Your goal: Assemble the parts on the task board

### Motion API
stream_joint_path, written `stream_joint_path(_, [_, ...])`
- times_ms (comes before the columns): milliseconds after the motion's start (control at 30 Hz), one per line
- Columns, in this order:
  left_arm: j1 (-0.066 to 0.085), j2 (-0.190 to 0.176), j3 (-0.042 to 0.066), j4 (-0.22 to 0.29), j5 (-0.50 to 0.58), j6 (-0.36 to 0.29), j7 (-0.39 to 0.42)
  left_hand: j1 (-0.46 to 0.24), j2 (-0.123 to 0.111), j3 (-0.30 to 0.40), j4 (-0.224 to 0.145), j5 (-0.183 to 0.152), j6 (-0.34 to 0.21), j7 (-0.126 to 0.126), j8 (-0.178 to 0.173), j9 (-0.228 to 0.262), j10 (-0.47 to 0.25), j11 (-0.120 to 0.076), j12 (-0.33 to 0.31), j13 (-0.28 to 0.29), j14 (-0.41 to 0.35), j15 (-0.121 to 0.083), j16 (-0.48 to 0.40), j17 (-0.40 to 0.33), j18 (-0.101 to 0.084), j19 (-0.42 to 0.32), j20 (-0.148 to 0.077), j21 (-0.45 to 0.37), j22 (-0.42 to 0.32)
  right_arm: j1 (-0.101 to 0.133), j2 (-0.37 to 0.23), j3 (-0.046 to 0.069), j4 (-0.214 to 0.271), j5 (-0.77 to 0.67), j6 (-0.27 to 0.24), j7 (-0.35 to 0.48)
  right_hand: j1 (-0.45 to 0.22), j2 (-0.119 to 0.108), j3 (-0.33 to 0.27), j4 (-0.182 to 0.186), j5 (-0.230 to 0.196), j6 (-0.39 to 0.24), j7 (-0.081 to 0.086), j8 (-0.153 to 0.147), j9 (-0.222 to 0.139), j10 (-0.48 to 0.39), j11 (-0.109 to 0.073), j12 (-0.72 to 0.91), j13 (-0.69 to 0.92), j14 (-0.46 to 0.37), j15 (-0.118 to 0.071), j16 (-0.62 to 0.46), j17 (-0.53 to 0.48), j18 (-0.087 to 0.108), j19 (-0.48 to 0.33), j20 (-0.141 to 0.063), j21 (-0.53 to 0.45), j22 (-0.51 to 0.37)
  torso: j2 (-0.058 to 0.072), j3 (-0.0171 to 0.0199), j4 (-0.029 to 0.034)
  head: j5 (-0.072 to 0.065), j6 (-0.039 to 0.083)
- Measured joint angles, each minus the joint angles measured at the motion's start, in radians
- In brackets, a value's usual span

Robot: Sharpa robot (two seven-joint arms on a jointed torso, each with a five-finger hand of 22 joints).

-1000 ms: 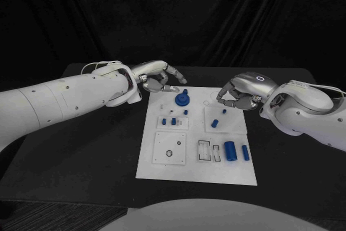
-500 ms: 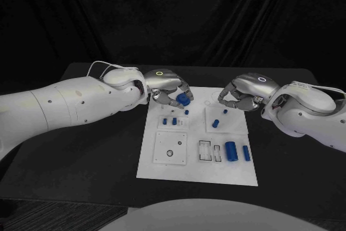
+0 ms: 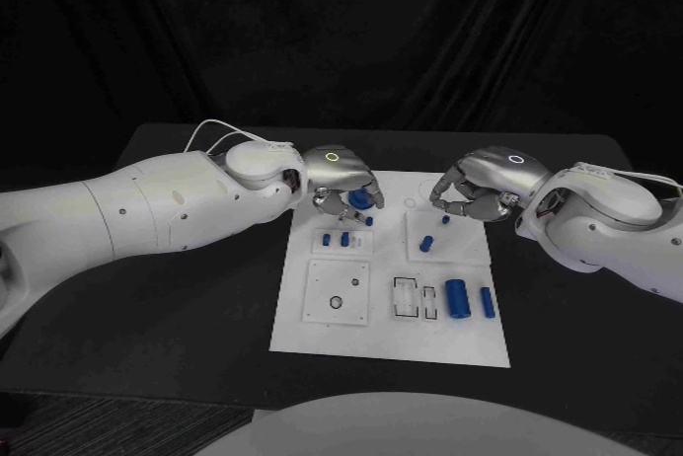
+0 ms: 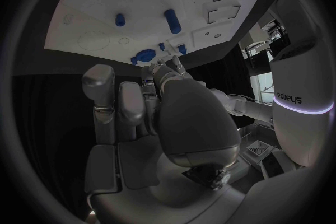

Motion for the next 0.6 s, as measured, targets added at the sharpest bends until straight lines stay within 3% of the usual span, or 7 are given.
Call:
stream_joint_path(267, [-0.006,0.018,0.0,-0.014,-0.027,0.024,-0.039,0.011,0.011,0.02,-0.02,0.035,0.011,0.007,0.001,0.004,0.017,-0.005,0.0,0.008,0.0,0.0,0.0,0.0,0.0,0.0,0.0,0.0,0.0,-0.001,-0.001,0.0,0.001,0.001,0.007,0.0,0.0,0.0,0.003,-0.003,0.0,0.0,0.0,0.0,0.0,0.0,0.0,-0.004,0.0,0.0,0.0,0.0,-0.002,0.0,0.0,0.0,-0.004,0.0,0.0,0.0,-0.0003,0.001,0.0])
stream_joint_path(400, [-0.01,0.032,0.0,-0.02,-0.034,0.031,-0.047,0.011,0.011,0.029,-0.023,0.035,0.039,0.02,0.017,0.013,0.035,-0.008,0.0,0.017,0.0,0.0,0.0,0.0,0.0,0.0,0.0,0.0,0.0,-0.001,0.0,0.0,-0.001,0.001,0.01,0.0,0.0,0.0,0.003,-0.003,0.0,0.0,0.0,0.0,0.0,-0.002,0.002,-0.005,0.0,0.0,0.0,-0.004,-0.002,0.0,0.0,0.0,-0.004,0.0,-0.001,-0.0011,-0.0009,0.004,0.0])
stream_joint_path(600, [-0.015,0.046,0.0,-0.027,-0.039,0.037,-0.053,0.011,0.011,0.033,-0.027,0.039,0.039,0.021,0.017,0.015,0.053,-0.008,0.008,0.024,0.0,0.0,0.0,0.0,0.0,0.0,0.0,0.0,0.0,-0.003,0.001,0.0,-0.001,0.001,0.013,0.0,0.001,0.001,0.004,-0.004,0.004,0.0,0.0,0.0,0.0,-0.005,0.003,-0.005,0.0,0.0,0.0,-0.004,-0.004,0.0,0.0,0.0,-0.01,0.0,-0.002,-0.0013,-0.0021,0.004,0.0])
